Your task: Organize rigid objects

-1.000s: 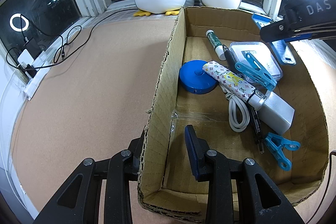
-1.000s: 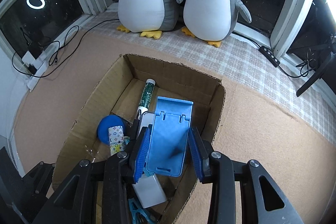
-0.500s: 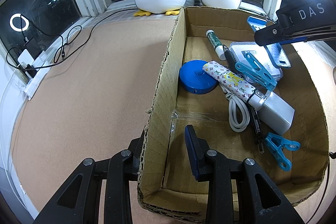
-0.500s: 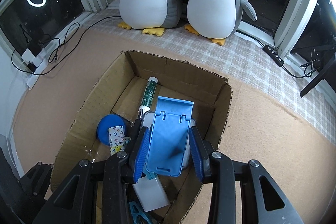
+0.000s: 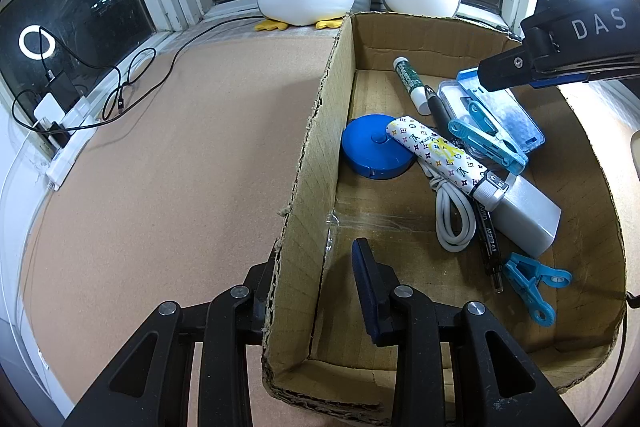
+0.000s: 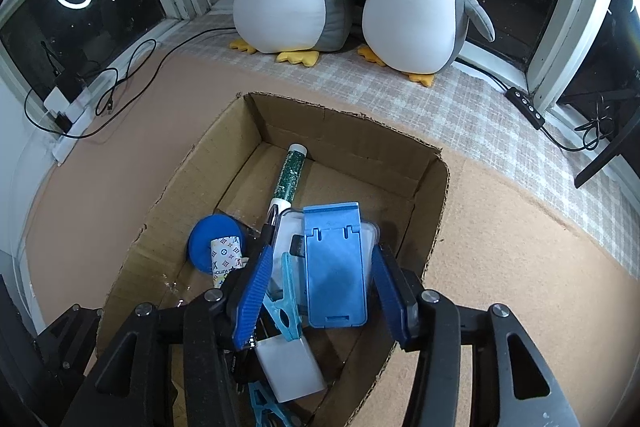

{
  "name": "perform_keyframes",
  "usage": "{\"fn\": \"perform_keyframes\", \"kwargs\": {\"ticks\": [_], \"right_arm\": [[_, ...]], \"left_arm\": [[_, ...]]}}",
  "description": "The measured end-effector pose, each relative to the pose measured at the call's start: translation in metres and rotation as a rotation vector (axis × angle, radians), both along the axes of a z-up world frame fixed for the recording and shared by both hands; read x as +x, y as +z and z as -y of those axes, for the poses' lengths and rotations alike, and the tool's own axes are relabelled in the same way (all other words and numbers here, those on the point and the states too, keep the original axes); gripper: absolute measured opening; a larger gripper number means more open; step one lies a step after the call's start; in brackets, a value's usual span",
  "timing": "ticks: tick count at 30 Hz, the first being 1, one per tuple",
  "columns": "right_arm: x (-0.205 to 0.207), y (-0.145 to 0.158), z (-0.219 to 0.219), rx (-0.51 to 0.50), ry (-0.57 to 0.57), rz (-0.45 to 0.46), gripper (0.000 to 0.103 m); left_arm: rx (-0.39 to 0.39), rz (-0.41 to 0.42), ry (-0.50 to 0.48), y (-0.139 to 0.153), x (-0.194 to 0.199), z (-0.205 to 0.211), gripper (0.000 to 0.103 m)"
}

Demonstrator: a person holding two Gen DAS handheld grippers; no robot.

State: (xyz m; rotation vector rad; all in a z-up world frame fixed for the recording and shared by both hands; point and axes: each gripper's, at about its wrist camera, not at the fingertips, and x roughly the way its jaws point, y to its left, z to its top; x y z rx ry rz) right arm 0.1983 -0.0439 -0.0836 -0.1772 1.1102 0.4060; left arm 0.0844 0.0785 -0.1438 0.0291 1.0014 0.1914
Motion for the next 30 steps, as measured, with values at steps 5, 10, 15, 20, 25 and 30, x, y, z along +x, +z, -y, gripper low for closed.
{"fn": "perform_keyframes", "kwargs": {"ticks": [5, 10, 15, 20, 25, 30], "right_arm": [[-0.002, 0.001, 0.002, 0.004, -0.003, -0.003, 0.049], [-0.009, 0.003, 0.007, 0.014, 0.0, -0.005, 0.051], [-0.015, 0.007, 0.016, 0.03, -0.01, -0.005, 0.051], [-0.022, 0.013, 0.024, 0.04, -0.01, 0.0, 0.051], [-0.031, 0.018, 0.031, 0.055, -0.012, 0.006, 0.052], [-0.042, 0.024, 0.039, 0.065, -0.016, 0.021, 0.052]], "left_arm": [[0.0, 0.0, 0.0, 0.0, 0.0, 0.0, 0.034], [-0.002, -0.001, 0.001, 0.0, -0.001, 0.0, 0.034], [-0.001, -0.004, 0.002, 0.0, -0.004, 0.0, 0.034], [0.002, -0.007, 0.003, 0.0, -0.003, 0.001, 0.034], [0.001, -0.011, 0.002, 0.001, -0.003, 0.001, 0.034], [0.002, -0.015, 0.0, 0.001, -0.004, 0.001, 0.034]]}}
